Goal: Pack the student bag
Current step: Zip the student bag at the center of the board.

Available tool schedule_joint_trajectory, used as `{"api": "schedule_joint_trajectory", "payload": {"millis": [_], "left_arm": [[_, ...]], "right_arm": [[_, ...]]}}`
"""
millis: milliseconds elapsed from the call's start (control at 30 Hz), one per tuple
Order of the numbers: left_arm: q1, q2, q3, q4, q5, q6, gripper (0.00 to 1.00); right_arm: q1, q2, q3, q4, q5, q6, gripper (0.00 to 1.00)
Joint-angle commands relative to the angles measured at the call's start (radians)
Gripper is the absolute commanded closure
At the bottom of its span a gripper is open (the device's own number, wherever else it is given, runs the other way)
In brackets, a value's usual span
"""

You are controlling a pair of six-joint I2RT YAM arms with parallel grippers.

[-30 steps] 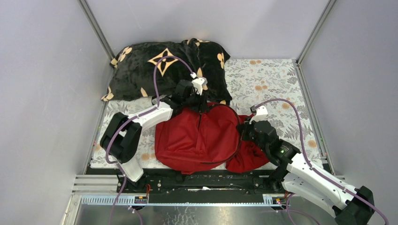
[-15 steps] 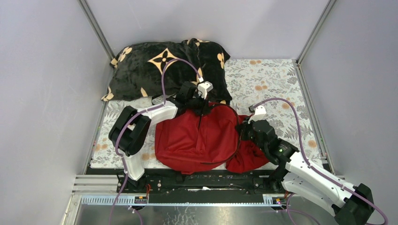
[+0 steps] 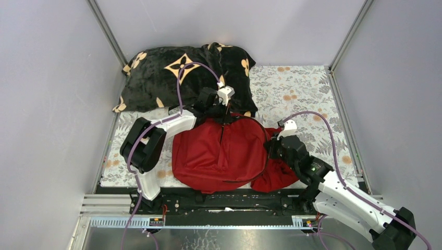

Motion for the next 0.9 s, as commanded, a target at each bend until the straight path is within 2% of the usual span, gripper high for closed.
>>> {"api": "schedule_joint_trajectory", "payload": {"millis": [0, 33, 67, 133, 167, 233, 333, 467, 600, 767, 800, 833, 867], "left_arm": [[0.01, -0.053, 0.017, 0.006, 0.022, -0.014, 1.0], [0.01, -0.057, 0.017, 0.002, 0.021, -0.01, 1.0], [0.01, -0.059, 0.019, -0.009, 0.016, -0.007, 1.0], [0.015, -0.058, 0.02, -0.022, 0.008, -0.006, 1.0], [0.019, -0.056, 0.023, -0.028, 0.008, -0.007, 1.0], [0.025, -0.047, 0.03, -0.049, 0.019, -0.014, 1.0], [0.037, -0.035, 0.033, -0.067, 0.038, -0.03, 1.0], [0.046, -0.05, 0.015, -0.043, 0.057, -0.057, 1.0], [0.048, -0.07, 0.007, -0.034, 0.054, -0.067, 1.0], [0.048, -0.088, 0.013, -0.034, 0.077, -0.076, 1.0], [0.048, -0.089, 0.014, -0.034, 0.083, -0.077, 1.0], [0.048, -0.092, 0.014, -0.023, 0.088, -0.079, 1.0], [0.049, -0.096, 0.012, -0.01, 0.093, -0.08, 1.0]], "right_arm": [[-0.004, 0.009, 0.006, -0.019, 0.019, 0.009, 1.0], [-0.004, 0.012, 0.012, -0.015, 0.02, 0.006, 0.97], [-0.004, 0.018, 0.023, -0.007, 0.018, -0.001, 0.81], [-0.004, 0.03, 0.047, 0.031, 0.013, -0.029, 0.41], [-0.003, 0.042, 0.062, 0.054, 0.016, -0.047, 0.27], [-0.004, 0.084, 0.108, 0.108, 0.025, -0.102, 0.15], [-0.004, 0.241, 0.222, 0.126, 0.064, -0.156, 0.06], [-0.004, 0.458, 0.348, 0.145, 0.102, -0.233, 0.06], [-0.028, 0.573, 0.392, 0.222, 0.004, -0.291, 0.15], [-0.066, 0.659, 0.463, 0.205, -0.082, -0.302, 0.27], [-0.076, 0.67, 0.471, 0.204, -0.1, -0.307, 0.31], [-0.085, 0.683, 0.478, 0.203, -0.108, -0.309, 0.41], [-0.093, 0.694, 0.485, 0.202, -0.11, -0.312, 0.56]]}}
